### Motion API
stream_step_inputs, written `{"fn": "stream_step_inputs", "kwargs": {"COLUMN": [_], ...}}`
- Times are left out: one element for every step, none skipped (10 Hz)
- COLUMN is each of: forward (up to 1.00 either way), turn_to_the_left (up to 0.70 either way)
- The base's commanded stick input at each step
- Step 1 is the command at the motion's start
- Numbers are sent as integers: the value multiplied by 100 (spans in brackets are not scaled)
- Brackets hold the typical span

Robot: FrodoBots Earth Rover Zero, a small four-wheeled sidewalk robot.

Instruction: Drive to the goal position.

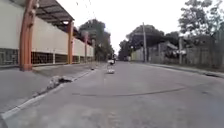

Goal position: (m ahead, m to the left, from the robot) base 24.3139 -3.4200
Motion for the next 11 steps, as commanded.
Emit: {"fn": "stream_step_inputs", "kwargs": {"forward": [100, 100, 100, 100, 100, 100, 100, 100, 100, 100, 100], "turn_to_the_left": [0, 0, 0, 0, 0, 0, 0, 0, 0, 0, 0]}}
